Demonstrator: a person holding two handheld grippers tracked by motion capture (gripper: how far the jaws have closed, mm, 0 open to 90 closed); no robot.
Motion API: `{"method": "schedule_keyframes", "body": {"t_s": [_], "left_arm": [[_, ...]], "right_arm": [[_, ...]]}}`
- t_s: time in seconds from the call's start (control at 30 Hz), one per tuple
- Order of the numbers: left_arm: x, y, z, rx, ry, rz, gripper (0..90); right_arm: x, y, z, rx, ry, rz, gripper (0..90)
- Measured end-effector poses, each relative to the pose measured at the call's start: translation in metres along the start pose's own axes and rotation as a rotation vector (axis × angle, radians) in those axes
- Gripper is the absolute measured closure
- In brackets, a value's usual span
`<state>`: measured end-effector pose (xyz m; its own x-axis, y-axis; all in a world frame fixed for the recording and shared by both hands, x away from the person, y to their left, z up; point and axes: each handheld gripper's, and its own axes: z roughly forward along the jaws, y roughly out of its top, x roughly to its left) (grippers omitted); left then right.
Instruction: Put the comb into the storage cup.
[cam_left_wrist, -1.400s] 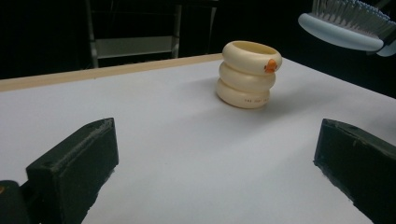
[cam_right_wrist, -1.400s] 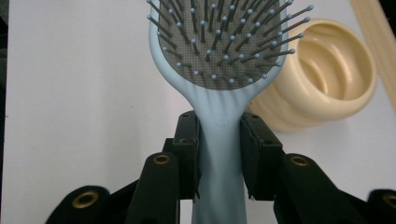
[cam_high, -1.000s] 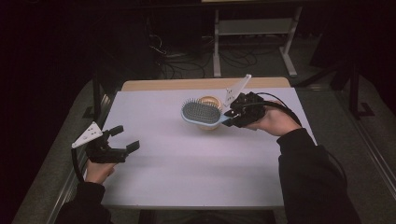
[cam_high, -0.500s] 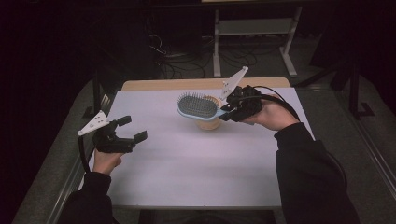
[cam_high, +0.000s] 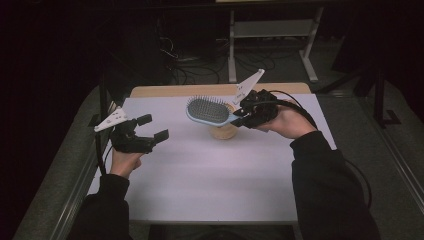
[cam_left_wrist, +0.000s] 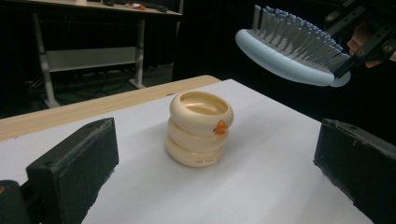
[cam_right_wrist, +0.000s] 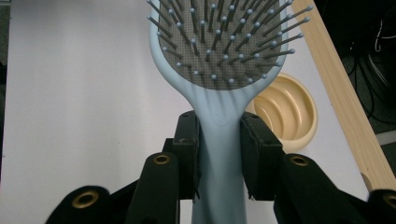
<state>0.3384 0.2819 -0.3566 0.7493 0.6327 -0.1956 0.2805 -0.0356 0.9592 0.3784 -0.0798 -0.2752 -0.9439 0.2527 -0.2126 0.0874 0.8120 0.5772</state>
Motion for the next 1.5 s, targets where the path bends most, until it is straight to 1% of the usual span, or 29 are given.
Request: {"method": "schedule_keyframes", "body": {"t_s": [0.03, 0.27, 0.37, 0.57, 0.63, 0.73, 0.87, 1.07, 1.17, 1.23, 1.37, 1.5], "left_arm": [[-0.002, 0.002, 0.004, -0.001, -0.01, -0.001, 0.0], [-0.006, 0.009, 0.015, -0.006, -0.027, -0.012, 0.0], [-0.006, 0.012, 0.018, -0.01, -0.029, -0.022, 0.0], [-0.006, 0.017, 0.024, -0.02, -0.027, -0.028, 0.0], [-0.007, 0.019, 0.026, -0.026, -0.034, -0.036, 0.0], [-0.01, 0.023, 0.03, -0.027, -0.046, -0.035, 0.0], [-0.012, 0.031, 0.035, -0.012, -0.06, -0.021, 0.0], [-0.014, 0.038, 0.039, -0.028, -0.076, -0.041, 0.0], [-0.016, 0.041, 0.042, -0.025, -0.082, -0.039, 0.0], [-0.016, 0.042, 0.044, -0.028, -0.087, -0.05, 0.0], [-0.018, 0.044, 0.047, -0.031, -0.079, -0.058, 0.0], [-0.017, 0.046, 0.048, -0.037, -0.074, -0.079, 0.0]], "right_arm": [[0.0, 0.002, 0.0, -0.002, -0.002, 0.002, 68.3], [-0.001, 0.008, 0.001, -0.024, -0.006, 0.001, 68.3], [-0.001, 0.011, 0.001, -0.029, -0.006, -0.002, 68.3], [0.0, 0.017, 0.003, -0.032, -0.005, -0.012, 68.3], [0.001, 0.019, 0.004, -0.035, -0.004, -0.016, 68.3], [0.001, 0.022, 0.006, -0.042, -0.001, -0.02, 68.3], [0.001, 0.026, 0.008, -0.047, 0.004, -0.023, 68.3], [0.002, 0.031, 0.012, -0.056, 0.014, -0.028, 68.3], [0.003, 0.033, 0.015, -0.054, 0.017, -0.033, 68.3], [0.003, 0.035, 0.016, -0.058, 0.019, -0.034, 68.3], [0.003, 0.038, 0.019, -0.069, 0.024, -0.037, 68.3], [0.003, 0.039, 0.023, -0.072, 0.022, -0.04, 68.3]]}}
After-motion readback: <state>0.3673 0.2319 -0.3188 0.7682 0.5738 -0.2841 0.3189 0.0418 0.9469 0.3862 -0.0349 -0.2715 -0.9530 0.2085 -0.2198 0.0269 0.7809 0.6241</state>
